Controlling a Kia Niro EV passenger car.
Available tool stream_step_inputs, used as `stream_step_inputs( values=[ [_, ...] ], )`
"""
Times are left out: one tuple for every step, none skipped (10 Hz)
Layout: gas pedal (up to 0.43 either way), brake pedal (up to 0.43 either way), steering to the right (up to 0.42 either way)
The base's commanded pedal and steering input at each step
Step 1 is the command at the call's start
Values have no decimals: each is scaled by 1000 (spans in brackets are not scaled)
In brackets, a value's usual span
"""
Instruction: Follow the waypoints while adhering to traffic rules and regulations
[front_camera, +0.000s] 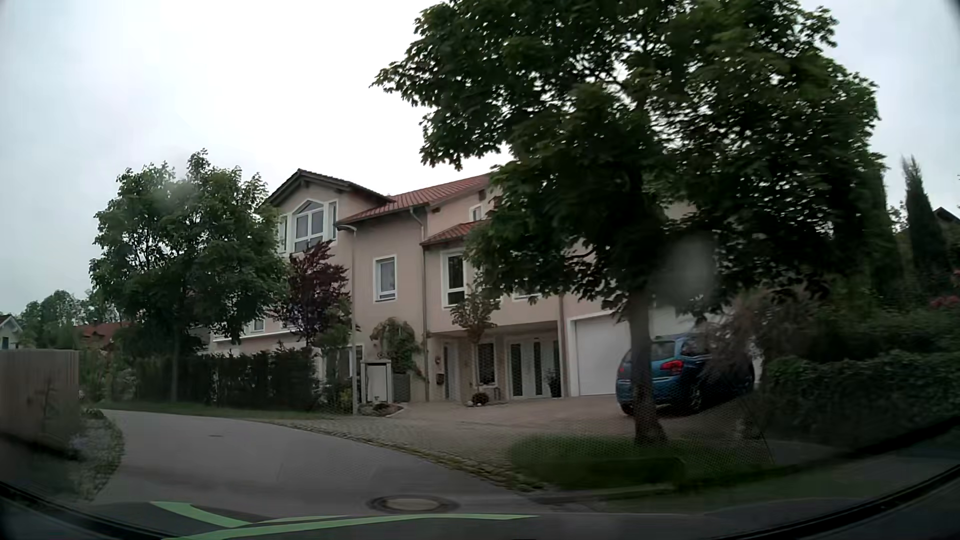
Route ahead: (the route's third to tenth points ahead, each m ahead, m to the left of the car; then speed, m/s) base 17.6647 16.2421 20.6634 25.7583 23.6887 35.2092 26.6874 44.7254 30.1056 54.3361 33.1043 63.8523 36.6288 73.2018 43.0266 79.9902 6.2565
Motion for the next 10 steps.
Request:
stream_step_inputs(
  values=[
    [150,0,-247],
    [150,0,-250],
    [157,0,-249],
    [157,0,-248],
    [157,0,-247],
    [169,0,-246],
    [169,0,-246],
    [169,0,-250],
    [177,0,-254],
    [189,0,-259]
  ],
)
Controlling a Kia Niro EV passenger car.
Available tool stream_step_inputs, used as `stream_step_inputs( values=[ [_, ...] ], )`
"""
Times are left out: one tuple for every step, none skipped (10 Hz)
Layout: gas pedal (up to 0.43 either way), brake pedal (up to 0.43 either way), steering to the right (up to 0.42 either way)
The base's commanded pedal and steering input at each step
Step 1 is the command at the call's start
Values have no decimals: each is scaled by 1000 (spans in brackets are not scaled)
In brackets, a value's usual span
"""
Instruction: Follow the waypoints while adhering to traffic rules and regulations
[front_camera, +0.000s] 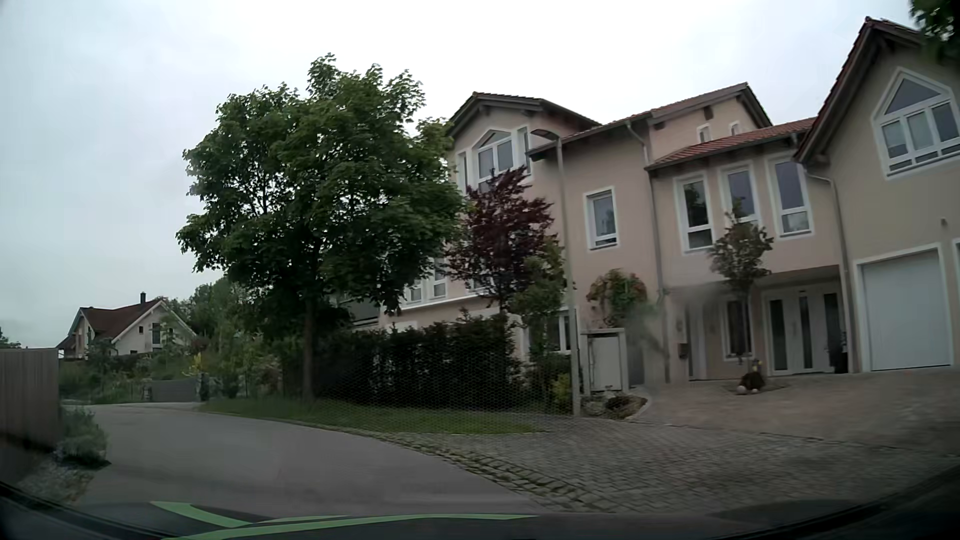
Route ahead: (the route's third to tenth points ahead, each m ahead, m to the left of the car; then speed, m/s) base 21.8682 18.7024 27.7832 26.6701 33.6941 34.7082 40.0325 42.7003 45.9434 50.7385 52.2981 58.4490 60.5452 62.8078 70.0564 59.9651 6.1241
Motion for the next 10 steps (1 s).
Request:
stream_step_inputs(
  values=[
    [189,0,-261],
    [189,0,-262],
    [197,0,-265],
    [197,0,-273],
    [197,0,-279],
    [197,0,-283],
    [197,0,-283],
    [197,0,-285],
    [197,0,-286],
    [197,0,-285]
  ],
)
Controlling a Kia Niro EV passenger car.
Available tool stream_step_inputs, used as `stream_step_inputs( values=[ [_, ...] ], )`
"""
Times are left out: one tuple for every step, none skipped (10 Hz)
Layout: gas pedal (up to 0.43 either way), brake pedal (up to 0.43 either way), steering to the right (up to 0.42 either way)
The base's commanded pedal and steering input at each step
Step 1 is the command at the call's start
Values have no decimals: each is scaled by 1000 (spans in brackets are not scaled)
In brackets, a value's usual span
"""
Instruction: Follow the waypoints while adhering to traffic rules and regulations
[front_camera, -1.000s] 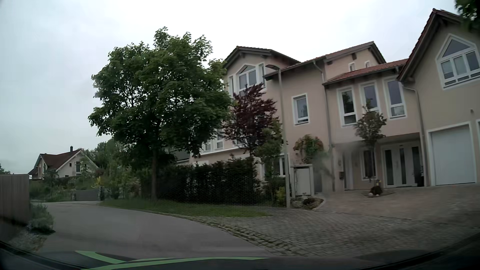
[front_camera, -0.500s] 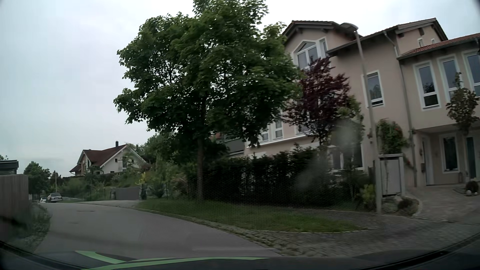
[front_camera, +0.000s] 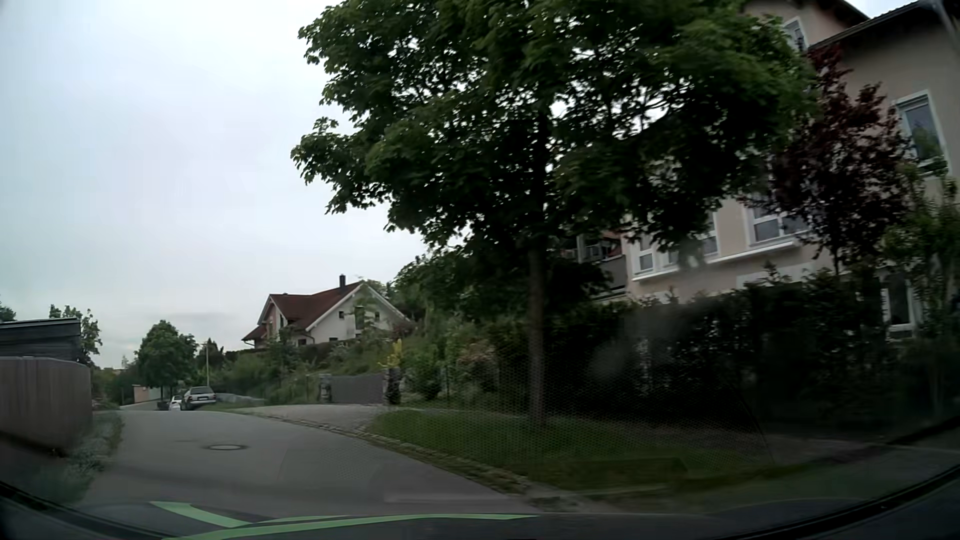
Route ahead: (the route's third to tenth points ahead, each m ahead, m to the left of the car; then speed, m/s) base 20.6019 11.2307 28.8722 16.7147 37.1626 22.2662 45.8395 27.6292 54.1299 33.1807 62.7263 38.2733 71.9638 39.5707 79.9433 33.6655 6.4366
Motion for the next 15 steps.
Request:
stream_step_inputs(
  values=[
    [197,0,-285],
    [197,0,-285],
    [197,0,-282],
    [197,0,-276],
    [197,0,-268],
    [197,0,-257],
    [197,0,-244],
    [197,0,-227],
    [197,0,-214],
    [197,0,-196],
    [197,0,-181],
    [197,0,-171],
    [197,0,-155],
    [197,0,-140],
    [197,0,-131]
  ],
)
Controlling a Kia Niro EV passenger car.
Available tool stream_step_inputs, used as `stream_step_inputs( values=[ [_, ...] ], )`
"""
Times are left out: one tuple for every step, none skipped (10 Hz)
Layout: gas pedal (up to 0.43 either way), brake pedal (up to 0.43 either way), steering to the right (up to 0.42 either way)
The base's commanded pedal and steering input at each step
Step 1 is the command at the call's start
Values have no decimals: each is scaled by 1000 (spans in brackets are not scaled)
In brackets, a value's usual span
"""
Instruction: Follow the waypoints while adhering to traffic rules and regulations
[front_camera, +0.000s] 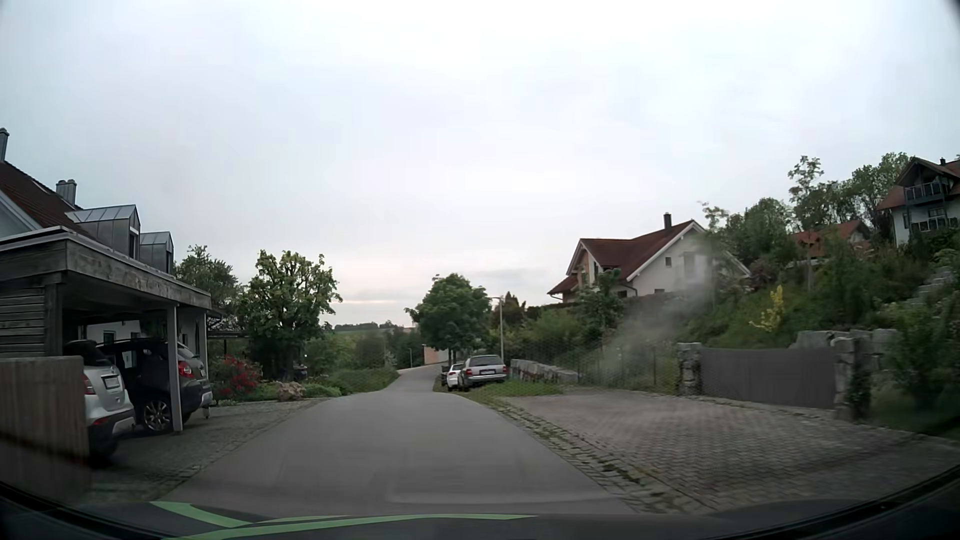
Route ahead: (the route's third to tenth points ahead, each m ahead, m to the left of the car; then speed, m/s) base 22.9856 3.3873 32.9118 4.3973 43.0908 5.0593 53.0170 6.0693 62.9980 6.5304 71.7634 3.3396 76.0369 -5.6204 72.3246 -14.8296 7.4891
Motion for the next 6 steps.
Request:
stream_step_inputs(
  values=[
    [197,0,-119],
    [197,0,-101],
    [189,0,-83],
    [189,0,-74],
    [177,0,-65],
    [177,0,-53]
  ],
)
